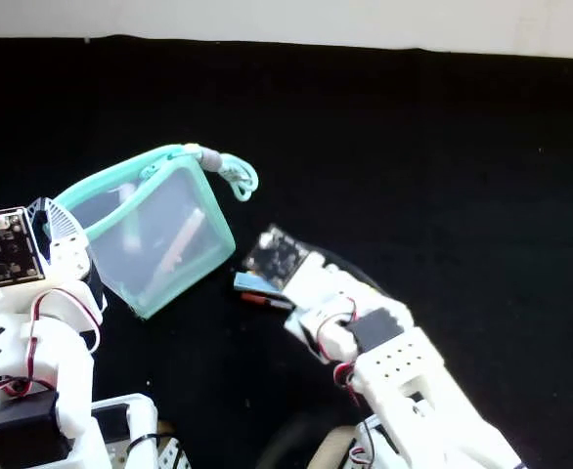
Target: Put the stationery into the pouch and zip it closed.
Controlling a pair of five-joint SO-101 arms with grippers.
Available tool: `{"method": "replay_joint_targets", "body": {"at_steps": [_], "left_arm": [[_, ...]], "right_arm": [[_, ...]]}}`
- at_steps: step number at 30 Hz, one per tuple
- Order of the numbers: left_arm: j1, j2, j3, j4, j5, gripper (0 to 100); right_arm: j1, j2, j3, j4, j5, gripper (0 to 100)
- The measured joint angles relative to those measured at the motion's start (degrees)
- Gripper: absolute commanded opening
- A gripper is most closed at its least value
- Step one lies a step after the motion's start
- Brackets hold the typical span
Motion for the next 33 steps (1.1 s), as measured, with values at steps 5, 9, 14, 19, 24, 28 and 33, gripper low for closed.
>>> {"method": "replay_joint_targets", "body": {"at_steps": [5, 9, 14, 19, 24, 28, 33], "left_arm": [[0.0, 0.0, 0.0, 0.0, 0.0, 1], [0.0, 0.0, 0.0, 0.0, 0.0, 1], [0.0, 0.0, 0.0, 0.0, 0.0, 1], [0.0, 0.0, 0.0, 0.0, 0.0, 1], [0.0, 0.0, 0.0, 0.0, 0.0, 1], [0.0, 0.0, 0.0, 0.0, 0.0, 1], [0.0, 0.0, 0.0, 0.0, 0.0, 1]], "right_arm": [[-1.05, 0.0, 6.86, -6.86, 3.96, 14.9], [-1.14, 0.79, 11.16, -15.03, 7.38, 14.9], [-1.14, 8.0, 11.87, -25.23, 8.44, 14.9], [-1.32, 18.2, 9.58, -29.1, 8.44, 14.5], [-1.32, 25.23, 5.63, -29.27, 8.44, 0.4], [-1.05, 25.76, 5.1, -29.27, 8.53, 0.8], [-0.97, 23.38, 5.01, -29.01, 8.53, 0.6]]}}
